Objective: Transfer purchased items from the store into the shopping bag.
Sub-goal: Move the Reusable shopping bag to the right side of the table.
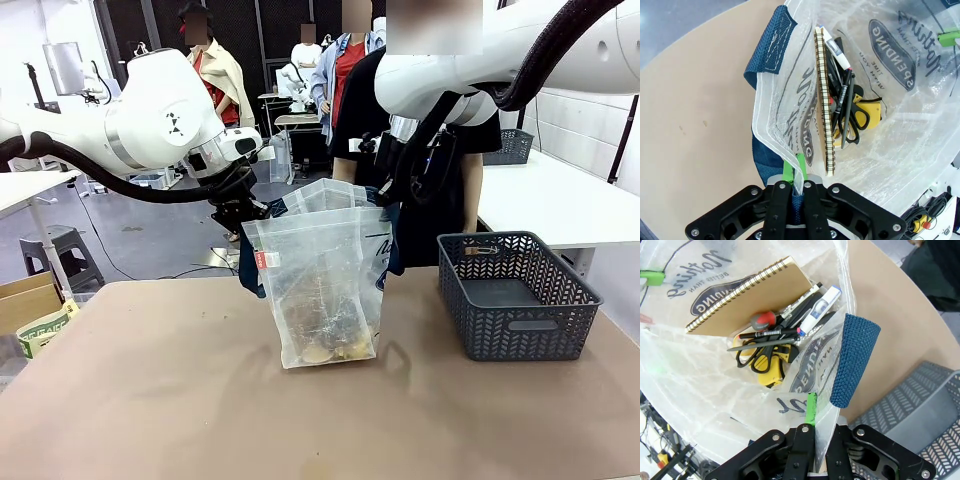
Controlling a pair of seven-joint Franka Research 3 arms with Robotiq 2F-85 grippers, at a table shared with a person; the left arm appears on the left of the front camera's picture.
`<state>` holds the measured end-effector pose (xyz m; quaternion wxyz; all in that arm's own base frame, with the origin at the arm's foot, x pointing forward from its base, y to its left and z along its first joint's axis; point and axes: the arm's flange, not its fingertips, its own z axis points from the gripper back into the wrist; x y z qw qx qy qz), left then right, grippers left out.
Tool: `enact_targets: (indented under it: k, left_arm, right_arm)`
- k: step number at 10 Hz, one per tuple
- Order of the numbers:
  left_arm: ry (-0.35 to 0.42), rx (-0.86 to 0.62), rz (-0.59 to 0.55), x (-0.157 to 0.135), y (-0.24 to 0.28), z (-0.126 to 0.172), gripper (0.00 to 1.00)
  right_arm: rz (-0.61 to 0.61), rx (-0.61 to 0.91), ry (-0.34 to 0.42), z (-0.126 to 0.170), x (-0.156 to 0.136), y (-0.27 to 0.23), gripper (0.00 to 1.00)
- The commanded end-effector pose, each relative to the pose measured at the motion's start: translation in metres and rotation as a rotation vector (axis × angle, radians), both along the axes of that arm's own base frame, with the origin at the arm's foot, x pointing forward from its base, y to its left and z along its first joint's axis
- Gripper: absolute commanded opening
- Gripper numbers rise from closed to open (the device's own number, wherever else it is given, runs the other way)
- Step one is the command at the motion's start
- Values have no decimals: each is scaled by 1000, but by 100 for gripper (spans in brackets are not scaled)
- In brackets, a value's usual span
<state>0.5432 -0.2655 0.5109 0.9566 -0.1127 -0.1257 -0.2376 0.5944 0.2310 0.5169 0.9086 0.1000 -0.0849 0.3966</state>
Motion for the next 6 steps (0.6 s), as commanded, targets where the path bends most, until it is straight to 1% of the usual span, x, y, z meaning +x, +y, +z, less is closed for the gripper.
enact_targets:
  k: [1, 6]
  left_arm:
    - [-1, 1, 2, 0, 1, 1, 0]
    - [-1, 1, 2, 0, 1, 1, 0]
  right_arm:
    - [-4, 0, -1, 0, 1, -2, 0]
    - [-4, 0, -1, 0, 1, -2, 0]
